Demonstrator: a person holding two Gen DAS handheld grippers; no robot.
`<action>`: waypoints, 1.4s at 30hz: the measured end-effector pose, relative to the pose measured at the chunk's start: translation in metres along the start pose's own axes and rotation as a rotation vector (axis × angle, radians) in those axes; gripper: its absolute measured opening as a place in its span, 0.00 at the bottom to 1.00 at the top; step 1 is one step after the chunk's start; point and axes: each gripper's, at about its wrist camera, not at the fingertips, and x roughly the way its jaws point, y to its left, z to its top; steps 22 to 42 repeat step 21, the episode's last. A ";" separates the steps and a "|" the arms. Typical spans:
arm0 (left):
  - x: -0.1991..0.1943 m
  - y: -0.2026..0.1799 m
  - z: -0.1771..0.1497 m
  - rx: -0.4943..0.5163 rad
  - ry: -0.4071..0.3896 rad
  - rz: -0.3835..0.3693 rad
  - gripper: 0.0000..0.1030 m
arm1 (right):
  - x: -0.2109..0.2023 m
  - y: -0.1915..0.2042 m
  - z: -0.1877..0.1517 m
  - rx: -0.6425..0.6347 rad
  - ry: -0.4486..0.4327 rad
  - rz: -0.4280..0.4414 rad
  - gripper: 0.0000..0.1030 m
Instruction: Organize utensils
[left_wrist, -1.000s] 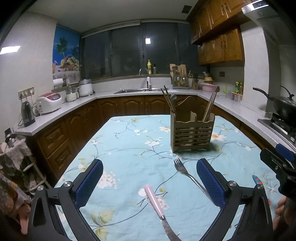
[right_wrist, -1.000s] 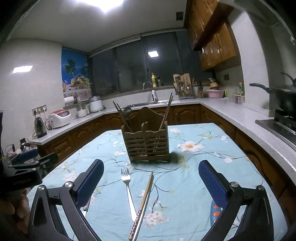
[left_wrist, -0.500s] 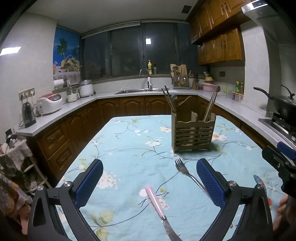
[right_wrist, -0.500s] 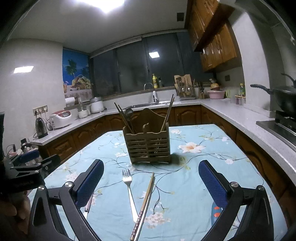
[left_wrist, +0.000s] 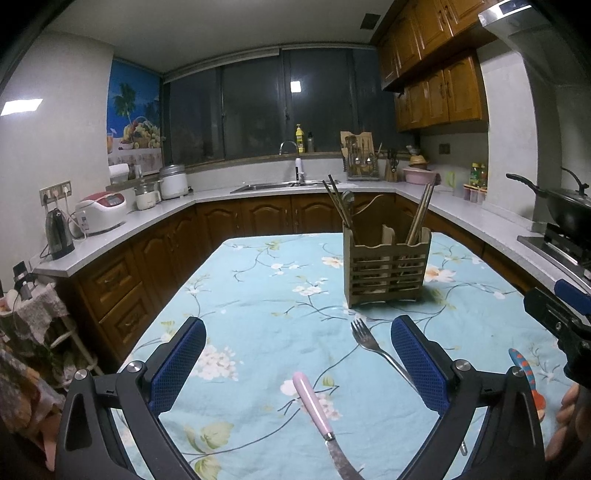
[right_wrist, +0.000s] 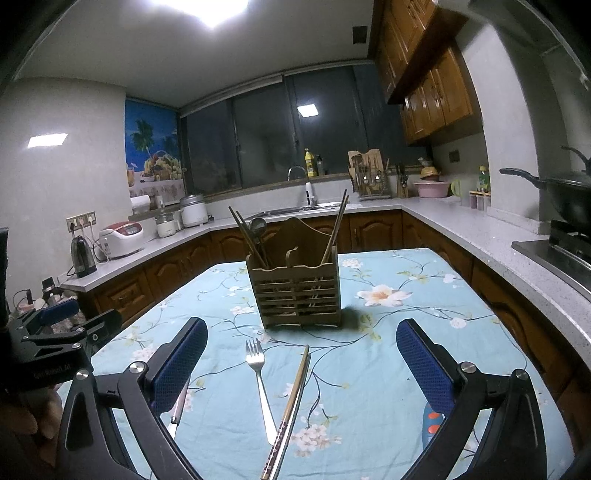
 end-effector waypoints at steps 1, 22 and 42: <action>0.000 0.000 0.000 0.000 -0.001 -0.001 0.98 | 0.000 0.000 0.000 0.000 0.000 0.000 1.00; -0.001 -0.002 0.000 -0.014 -0.007 -0.019 0.98 | 0.001 0.000 -0.001 0.002 0.004 -0.001 1.00; -0.001 -0.002 0.000 -0.014 -0.007 -0.019 0.98 | 0.001 0.000 -0.001 0.002 0.004 -0.001 1.00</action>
